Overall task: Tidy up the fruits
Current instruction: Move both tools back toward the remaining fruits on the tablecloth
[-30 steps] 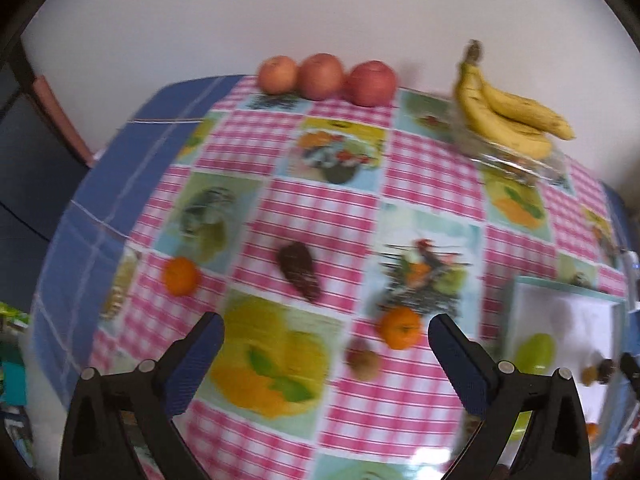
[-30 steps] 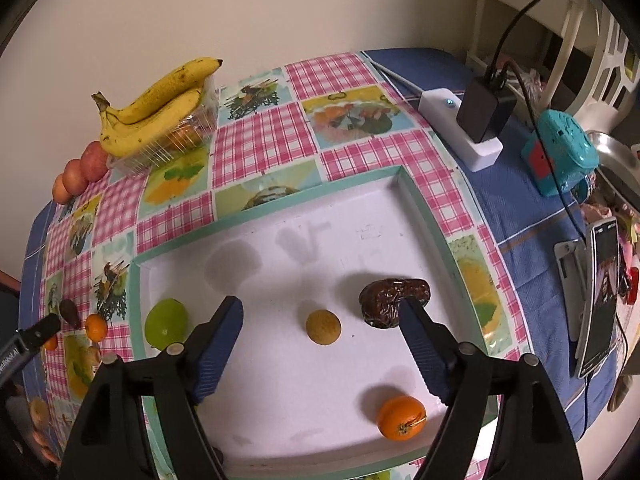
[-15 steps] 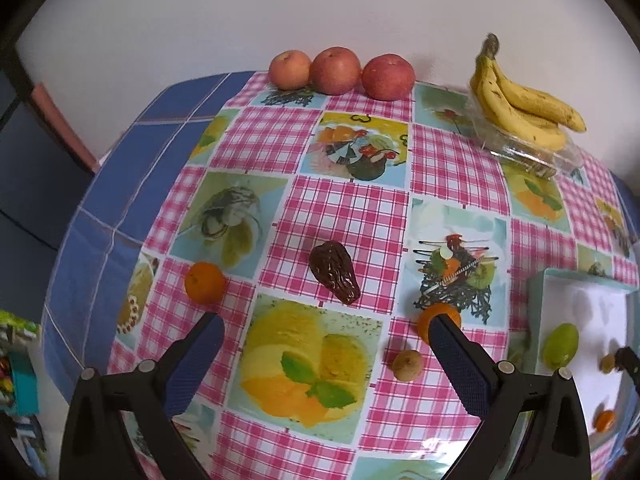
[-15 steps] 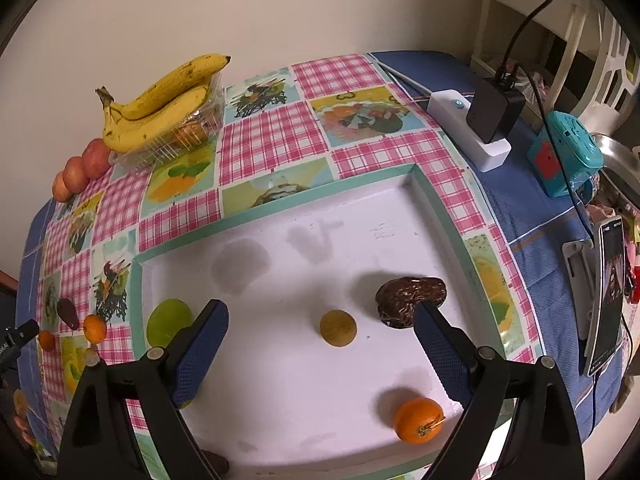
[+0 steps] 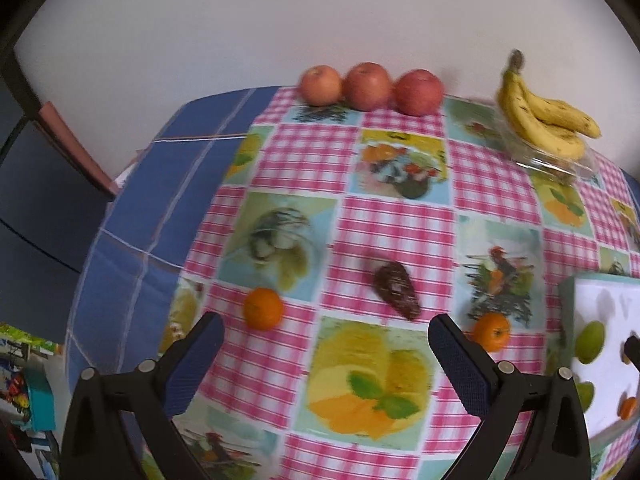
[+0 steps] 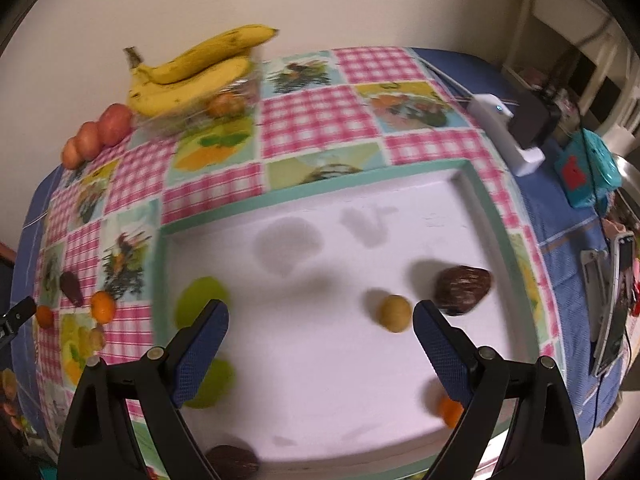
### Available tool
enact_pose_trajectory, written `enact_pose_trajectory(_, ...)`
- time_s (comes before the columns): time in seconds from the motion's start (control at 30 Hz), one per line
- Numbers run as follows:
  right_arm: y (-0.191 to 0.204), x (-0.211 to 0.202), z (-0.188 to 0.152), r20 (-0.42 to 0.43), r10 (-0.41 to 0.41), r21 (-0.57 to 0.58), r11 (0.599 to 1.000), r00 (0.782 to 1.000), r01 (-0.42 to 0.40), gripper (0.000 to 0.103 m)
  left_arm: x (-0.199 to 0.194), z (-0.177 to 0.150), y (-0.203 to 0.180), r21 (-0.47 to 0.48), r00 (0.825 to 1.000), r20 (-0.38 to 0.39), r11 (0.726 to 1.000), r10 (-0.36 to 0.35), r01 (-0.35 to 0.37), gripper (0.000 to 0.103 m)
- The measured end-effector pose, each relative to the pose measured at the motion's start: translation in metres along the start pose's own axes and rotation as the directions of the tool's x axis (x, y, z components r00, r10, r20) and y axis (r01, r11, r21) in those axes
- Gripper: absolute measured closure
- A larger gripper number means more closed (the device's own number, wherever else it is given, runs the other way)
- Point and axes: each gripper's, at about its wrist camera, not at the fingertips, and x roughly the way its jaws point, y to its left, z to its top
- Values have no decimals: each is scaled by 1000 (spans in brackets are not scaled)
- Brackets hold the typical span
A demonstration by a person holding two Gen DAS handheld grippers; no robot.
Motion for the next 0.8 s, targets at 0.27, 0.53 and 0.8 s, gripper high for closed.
enact_pose_trajectory(0.27,49,-2,0,14,39,-86,996,999,-38,9,-4,5,56,-89,998,27,995,51,-49,0)
enact_pose_trajectory(0.53,99,-7,1,49,143,-167,977,989,-133,9,0,3,99,-202,999,29,979,38,-31,0)
enact_pose_trajectory(0.8,140,1,-5,30,209,-214,956,977,-198,9,20,0,111,-236,1000,-9,972,-4,2,0)
